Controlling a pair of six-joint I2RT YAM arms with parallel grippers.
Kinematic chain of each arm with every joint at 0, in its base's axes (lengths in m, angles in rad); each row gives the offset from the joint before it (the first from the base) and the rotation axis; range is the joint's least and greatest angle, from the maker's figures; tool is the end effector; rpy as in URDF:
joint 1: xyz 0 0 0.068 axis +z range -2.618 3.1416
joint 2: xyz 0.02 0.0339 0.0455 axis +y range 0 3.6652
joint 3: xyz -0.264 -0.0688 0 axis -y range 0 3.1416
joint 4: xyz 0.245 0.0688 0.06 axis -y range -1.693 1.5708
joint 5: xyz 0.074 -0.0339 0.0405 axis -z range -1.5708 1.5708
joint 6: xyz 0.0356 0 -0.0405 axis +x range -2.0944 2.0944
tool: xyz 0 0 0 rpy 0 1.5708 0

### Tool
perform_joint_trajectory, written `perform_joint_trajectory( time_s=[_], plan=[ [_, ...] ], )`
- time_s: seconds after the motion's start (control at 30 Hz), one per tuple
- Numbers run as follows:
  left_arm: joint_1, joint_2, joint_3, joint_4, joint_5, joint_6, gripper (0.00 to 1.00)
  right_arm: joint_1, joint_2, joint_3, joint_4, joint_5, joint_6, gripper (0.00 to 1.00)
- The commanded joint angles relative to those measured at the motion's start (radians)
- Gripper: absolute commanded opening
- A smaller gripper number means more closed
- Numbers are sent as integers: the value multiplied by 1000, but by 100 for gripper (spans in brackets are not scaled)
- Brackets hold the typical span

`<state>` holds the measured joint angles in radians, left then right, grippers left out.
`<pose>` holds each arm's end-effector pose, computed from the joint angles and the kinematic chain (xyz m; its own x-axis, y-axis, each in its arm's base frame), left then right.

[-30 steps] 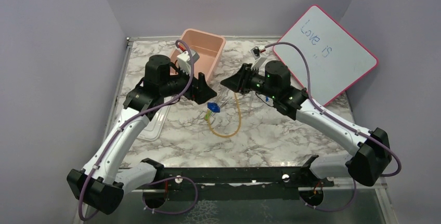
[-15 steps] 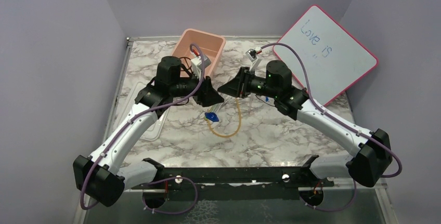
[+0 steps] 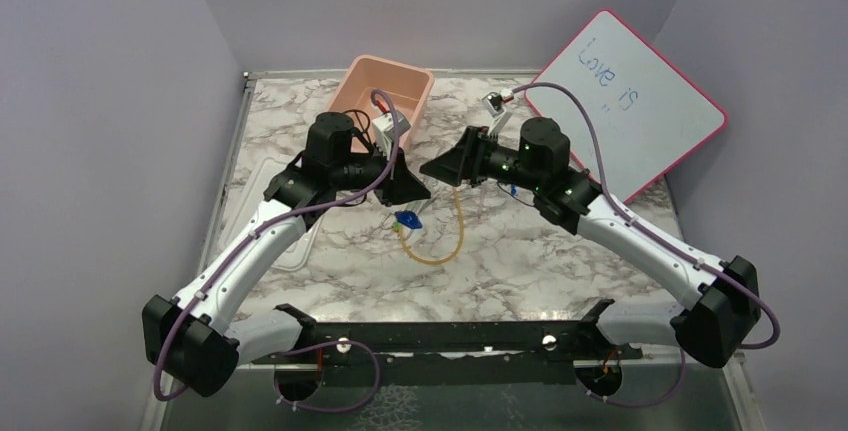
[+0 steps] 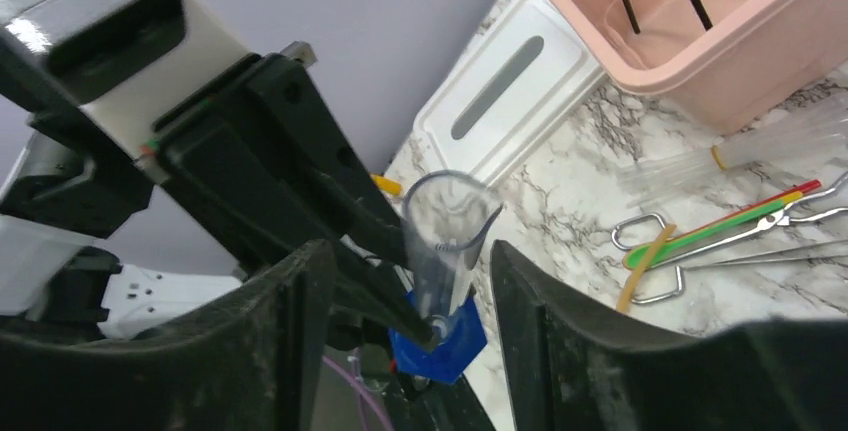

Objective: Organize the chemistry lab equipment

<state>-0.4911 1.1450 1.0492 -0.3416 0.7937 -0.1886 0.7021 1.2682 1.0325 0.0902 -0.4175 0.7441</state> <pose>0.2087 -0.1404 0.3483 -0.5357 0.1374 -0.8332 0.8142 0.3457 -0.4665 0.2189 0.2041 0.3512 -0.6888 0.2283 -0.6881 -0.5847 0.3863 0.7134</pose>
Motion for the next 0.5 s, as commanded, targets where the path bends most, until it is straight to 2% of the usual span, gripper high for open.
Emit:
perform_joint_trajectory(
  time_s=[0.0,0.1,0.27,0.47],
  plan=[
    [3,-3,26,-3,-96,10,0,-4,-105,-20,47,117,-28,67],
    [3,9,68,-46,-189,28,0,-4,-171,-21,5,254,-60,71],
    [12,112,215,-155,-385,53,0,-4,-299,-58,-63,473,-78,71],
    [77,367,521,-303,-504,102,0,-4,-408,-116,-130,517,-85,71]
  ],
)
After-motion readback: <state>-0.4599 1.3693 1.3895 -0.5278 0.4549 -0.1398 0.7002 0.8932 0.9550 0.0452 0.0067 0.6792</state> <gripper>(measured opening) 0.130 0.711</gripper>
